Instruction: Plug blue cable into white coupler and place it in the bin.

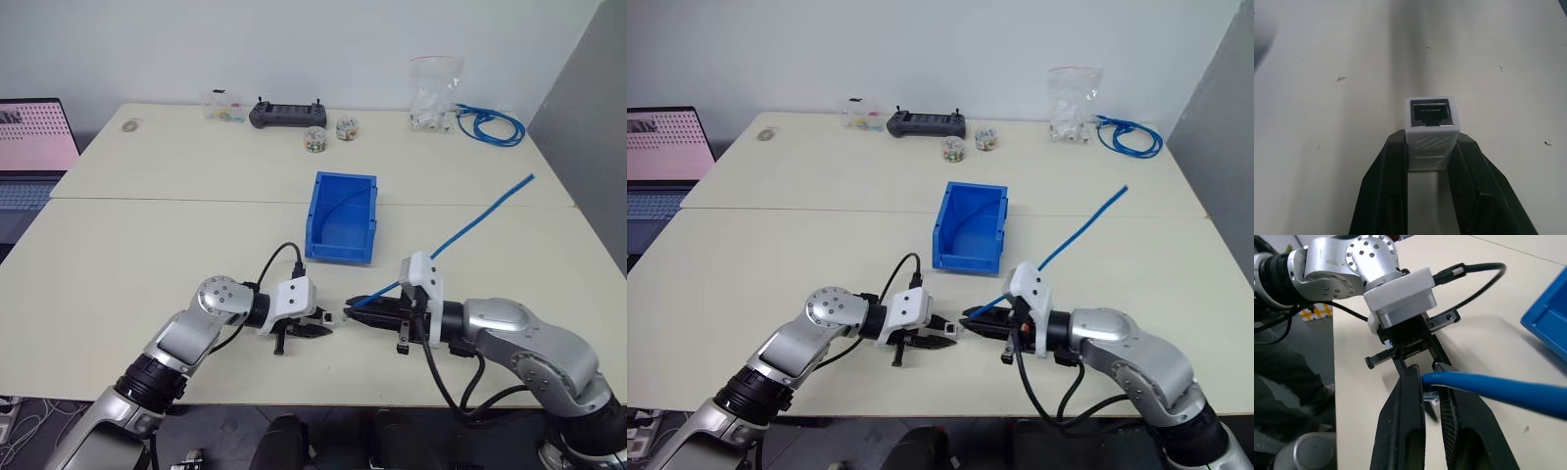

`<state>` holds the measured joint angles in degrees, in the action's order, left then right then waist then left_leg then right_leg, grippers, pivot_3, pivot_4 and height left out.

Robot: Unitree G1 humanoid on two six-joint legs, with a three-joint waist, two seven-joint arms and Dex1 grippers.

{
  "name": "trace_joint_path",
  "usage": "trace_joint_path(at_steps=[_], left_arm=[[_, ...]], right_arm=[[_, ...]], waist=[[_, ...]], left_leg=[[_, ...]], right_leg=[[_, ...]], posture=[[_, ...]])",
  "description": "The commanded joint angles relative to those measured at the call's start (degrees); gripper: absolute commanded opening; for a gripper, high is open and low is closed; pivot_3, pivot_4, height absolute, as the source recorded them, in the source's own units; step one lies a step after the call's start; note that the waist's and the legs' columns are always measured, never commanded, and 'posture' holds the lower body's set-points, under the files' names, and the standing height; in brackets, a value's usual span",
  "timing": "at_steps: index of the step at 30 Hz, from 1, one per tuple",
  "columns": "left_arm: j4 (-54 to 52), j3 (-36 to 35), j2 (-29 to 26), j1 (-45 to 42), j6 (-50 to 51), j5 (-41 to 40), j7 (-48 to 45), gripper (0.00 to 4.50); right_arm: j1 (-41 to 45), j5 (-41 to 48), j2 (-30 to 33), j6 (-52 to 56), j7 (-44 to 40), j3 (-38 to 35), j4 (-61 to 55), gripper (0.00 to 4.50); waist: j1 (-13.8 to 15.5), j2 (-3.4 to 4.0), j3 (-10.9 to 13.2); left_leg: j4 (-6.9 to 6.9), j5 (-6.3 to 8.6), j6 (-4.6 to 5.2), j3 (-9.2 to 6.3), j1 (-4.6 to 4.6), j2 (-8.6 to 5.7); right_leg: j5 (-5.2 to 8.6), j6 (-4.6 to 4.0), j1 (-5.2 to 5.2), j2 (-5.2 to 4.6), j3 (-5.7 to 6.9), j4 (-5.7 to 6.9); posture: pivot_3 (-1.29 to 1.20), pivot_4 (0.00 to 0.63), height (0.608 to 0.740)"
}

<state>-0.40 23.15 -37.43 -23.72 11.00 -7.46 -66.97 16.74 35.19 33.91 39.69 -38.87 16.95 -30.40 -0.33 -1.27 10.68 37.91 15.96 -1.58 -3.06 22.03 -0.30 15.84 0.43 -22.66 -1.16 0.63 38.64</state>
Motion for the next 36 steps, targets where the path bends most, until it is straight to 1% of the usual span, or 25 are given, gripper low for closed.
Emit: trace_joint_path(at_steps=[1,5,10,15,25,36], left_arm=[[0.21,0.60,0.58,0.09,-0.54,1.23,-0.75,0.78],[-0.28,0.67,0.51,0.38,-0.27,1.48,-1.20,0.78],[-0.92,0.55,0.37,0.86,0.45,1.59,-1.46,0.78],[-0.99,0.20,0.03,1.23,0.53,1.62,-1.83,0.78],[-1.17,-0.03,-0.09,1.62,0.75,1.84,-2.24,0.78],[-0.83,0.17,0.47,1.33,0.94,2.19,-2.05,0.78]], right_arm=[[2.65,-4.14,-2.76,-3.84,-2.03,2.75,2.77,0.13],[4.05,-8.58,-3.88,-6.81,-4.29,5.11,6.32,0.13],[4.62,-11.55,-4.63,-8.95,-6.28,6.00,9.19,0.13],[4.45,-12.66,-4.90,-9.48,-7.42,5.06,9.90,0.13],[5.01,-16.34,-4.96,-10.47,-8.97,5.92,10.47,0.13],[8.63,-20.62,-3.44,-10.45,-14.58,9.56,11.12,0.13]], waist=[[0.00,0.00,0.00],[0.04,0.00,0.00],[0.03,0.00,0.00],[0.01,0.00,0.00],[0.00,0.00,0.00],[-0.02,0.01,-0.02]], left_leg=[[0.00,0.00,0.00,-0.01,0.00,0.00],[0.02,0.00,0.00,-0.01,0.00,-0.01],[0.02,0.00,0.00,-0.03,-0.02,-0.01],[0.02,0.00,0.00,-0.03,-0.05,-0.01],[0.02,0.00,0.00,-0.02,-0.09,-0.01],[0.04,0.00,0.00,-0.03,-0.13,-0.01]], right_leg=[[0.00,0.00,0.00,0.00,0.00,0.00],[0.00,-0.01,0.01,-0.01,0.00,0.01],[-0.01,-0.01,0.02,-0.02,0.01,0.05],[-0.02,-0.04,0.02,-0.02,0.00,0.13],[-0.02,-0.04,0.02,-0.02,0.00,0.19],[-0.05,-0.10,0.03,-0.01,0.01,0.23]], posture=[[0.00,0.150,0.740],[0.00,0.150,0.740],[0.00,0.150,0.740],[0.00,0.150,0.740],[0.00,0.150,0.740],[0.00,0.150,0.740]])
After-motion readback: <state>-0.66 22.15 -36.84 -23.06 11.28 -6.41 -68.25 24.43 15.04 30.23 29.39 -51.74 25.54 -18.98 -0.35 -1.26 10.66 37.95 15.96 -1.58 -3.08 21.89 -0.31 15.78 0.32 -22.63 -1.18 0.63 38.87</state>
